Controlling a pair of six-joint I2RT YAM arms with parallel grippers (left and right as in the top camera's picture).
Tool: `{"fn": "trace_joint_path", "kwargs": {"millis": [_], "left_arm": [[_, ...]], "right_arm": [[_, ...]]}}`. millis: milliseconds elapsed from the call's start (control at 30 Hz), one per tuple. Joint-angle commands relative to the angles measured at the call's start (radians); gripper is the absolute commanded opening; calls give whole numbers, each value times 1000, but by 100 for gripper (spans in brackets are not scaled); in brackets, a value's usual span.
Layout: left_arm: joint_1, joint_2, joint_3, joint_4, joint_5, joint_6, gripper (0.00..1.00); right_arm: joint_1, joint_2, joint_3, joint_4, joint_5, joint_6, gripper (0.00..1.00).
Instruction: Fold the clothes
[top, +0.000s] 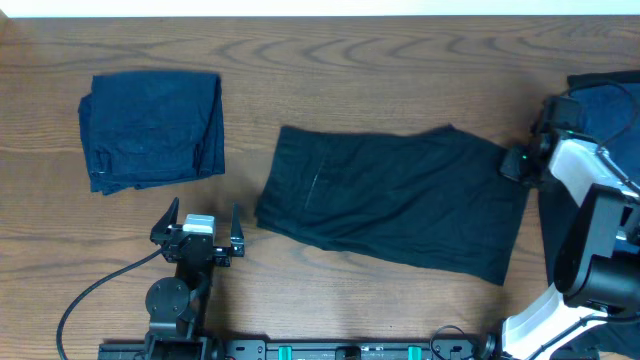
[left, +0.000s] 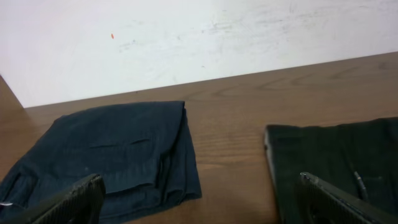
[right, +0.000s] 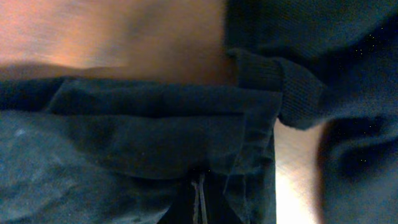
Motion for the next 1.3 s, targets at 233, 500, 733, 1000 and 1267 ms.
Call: {"fn": "trace_joint_path", "kwargs": {"millis": [233,500,733,1000,1267], "left_arm": [[5,-4,-14,-39,-1,6,98],[5,-3,-14,-39,-1,6,98],[5,-3,-14,-39,-1,6,98],[5,-4,-14,-39,-1,6,98],[5,-4,-14,-39,-1,6,98]], "right_arm": [[109,54,-32,94,-133,-81,1],[32,-61,96,-40,-156,-105,2],[-87,-117,114,-53,-167,-113,1],[-163,-20,113,-22,-314,-168,12],[-198,114,113,-12,-169,-179,5]]}}
